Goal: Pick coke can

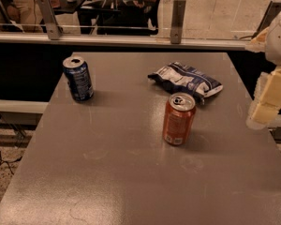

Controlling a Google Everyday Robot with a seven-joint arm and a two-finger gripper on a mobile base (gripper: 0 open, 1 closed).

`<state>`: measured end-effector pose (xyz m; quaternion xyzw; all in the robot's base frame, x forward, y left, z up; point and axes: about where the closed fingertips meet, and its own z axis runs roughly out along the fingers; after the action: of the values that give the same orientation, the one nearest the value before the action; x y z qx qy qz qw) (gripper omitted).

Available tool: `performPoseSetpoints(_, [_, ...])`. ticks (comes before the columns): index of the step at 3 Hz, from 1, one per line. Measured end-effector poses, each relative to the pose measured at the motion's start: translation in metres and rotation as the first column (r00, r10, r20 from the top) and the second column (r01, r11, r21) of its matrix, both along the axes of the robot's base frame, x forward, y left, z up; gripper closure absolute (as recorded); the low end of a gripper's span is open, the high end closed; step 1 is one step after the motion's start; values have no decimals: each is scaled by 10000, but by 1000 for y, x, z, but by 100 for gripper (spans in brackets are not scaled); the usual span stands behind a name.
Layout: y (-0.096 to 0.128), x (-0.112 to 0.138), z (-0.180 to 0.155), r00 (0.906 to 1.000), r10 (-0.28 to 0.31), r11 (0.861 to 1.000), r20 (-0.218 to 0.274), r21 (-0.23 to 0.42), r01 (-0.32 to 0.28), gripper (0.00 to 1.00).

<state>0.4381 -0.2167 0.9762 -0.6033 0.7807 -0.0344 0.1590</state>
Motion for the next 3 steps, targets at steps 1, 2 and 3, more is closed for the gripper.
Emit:
performPoseSetpoints(1, [0, 0, 0, 10000, 0, 10000, 2, 0, 0, 0])
performPoseSetpoints(2, [19, -1, 1, 9981, 599, 9970, -152, 492, -591, 0])
performPoseSetpoints(3, [51, 4, -7, 9916, 1177, 9818, -544, 1561, -1080, 0])
